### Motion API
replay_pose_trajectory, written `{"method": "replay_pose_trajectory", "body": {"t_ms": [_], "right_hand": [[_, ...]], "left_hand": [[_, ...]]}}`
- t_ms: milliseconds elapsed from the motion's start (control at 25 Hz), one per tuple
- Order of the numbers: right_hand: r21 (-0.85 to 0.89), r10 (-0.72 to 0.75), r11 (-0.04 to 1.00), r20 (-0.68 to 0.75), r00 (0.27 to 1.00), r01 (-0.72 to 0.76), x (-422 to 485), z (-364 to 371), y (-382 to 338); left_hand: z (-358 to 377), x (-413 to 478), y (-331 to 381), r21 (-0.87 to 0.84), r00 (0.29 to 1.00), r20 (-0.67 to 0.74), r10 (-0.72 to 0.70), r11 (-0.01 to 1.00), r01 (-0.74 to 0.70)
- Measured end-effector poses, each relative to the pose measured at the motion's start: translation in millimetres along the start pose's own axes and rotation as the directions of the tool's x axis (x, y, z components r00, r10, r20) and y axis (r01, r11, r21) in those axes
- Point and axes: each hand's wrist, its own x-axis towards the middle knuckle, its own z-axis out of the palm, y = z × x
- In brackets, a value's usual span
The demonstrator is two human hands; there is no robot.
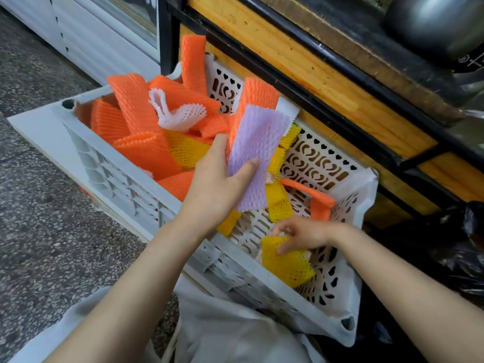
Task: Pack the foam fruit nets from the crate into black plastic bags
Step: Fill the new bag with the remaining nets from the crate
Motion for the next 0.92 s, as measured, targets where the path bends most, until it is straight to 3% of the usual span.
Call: {"method": "replay_pose_trajectory", "body": {"t_ms": [240, 360, 480, 640, 800, 920], "right_hand": [[0.035, -0.029, 0.999, -0.095, 0.995, 0.033, 0, 3, -7], [0.081, -0.057, 0.993, -0.319, 0.946, 0.087, -16, -9, -13], [0.223, -0.005, 0.962, -0.556, 0.831, 0.155, -42, -23, -26], [0.228, 0.072, 0.955, -0.799, 0.597, 0.19, -82, -37, -40], [0.311, 0.168, 0.91, -0.881, 0.442, 0.274, -124, -41, -39], [0.42, 0.249, 0.8, -0.882, 0.4, 0.428, -147, -38, -33]], "left_hand": [[2, 1, -2, 0.037, 1.0, 0.012, 0.023, 0.999, -0.024], [5, 0, -3, 0.058, 1.0, 0.014, 0.027, 0.998, -0.028], [5, -2, -2, 0.111, 0.998, -0.002, 0.064, 0.992, -0.063], [3, -1, -2, 0.132, 0.997, -0.036, 0.066, 0.989, -0.061], [6, -4, -1, 0.13, 0.997, -0.073, 0.031, 0.991, -0.022], [26, -19, 8, 0.094, 1.0, -0.03, 0.001, 0.996, 0.002]]}}
